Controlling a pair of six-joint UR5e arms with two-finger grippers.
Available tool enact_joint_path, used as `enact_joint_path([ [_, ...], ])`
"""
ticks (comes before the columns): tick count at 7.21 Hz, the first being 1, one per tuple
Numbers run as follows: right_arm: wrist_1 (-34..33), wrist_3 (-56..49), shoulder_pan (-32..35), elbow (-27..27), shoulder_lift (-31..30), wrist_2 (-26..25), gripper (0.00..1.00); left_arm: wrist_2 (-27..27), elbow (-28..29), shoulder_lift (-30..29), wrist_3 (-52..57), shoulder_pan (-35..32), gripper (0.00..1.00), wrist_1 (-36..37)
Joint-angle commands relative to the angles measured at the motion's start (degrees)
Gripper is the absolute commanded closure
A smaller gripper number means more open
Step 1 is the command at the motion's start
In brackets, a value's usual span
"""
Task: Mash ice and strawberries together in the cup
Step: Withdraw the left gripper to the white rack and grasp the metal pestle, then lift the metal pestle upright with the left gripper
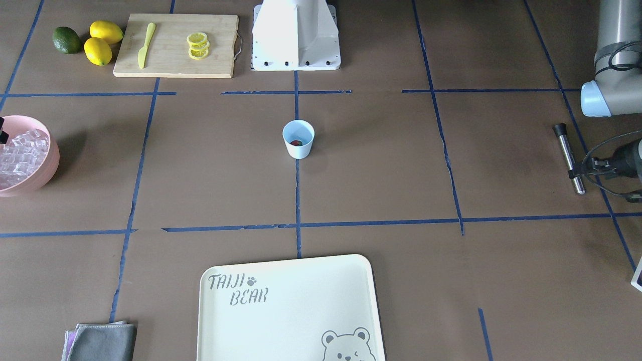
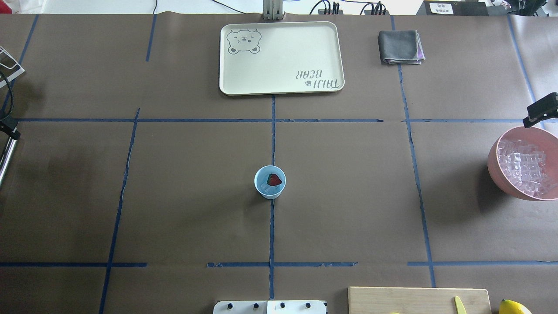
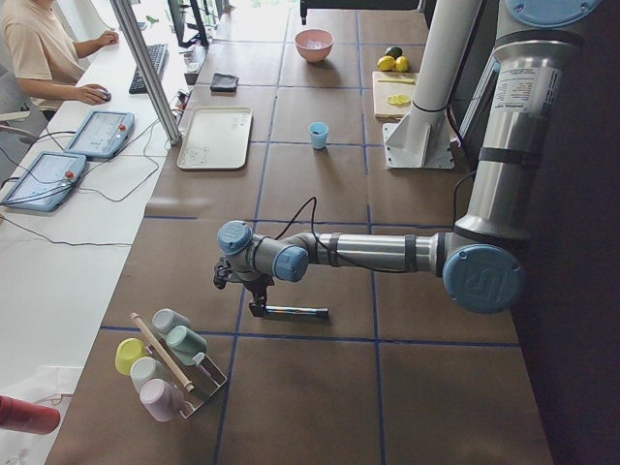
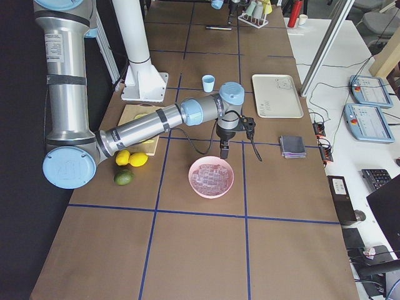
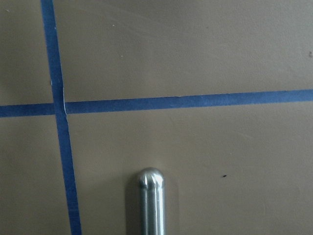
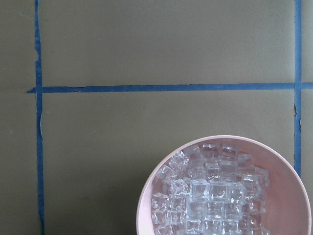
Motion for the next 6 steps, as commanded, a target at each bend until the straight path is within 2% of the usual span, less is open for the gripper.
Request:
enact_joint_path([
  [1,0.0,0.0,0.0,0.1,-0.1,-0.1,0.01,-0.3,2.6,-0.3,0.0,0.1,0.01,0.4],
  [6,0.2,0.0,0.0,0.2,-0.1,0.0,0.01,-0.5,6.2,-0.4,-0.1,2.3,0.02,0.0],
])
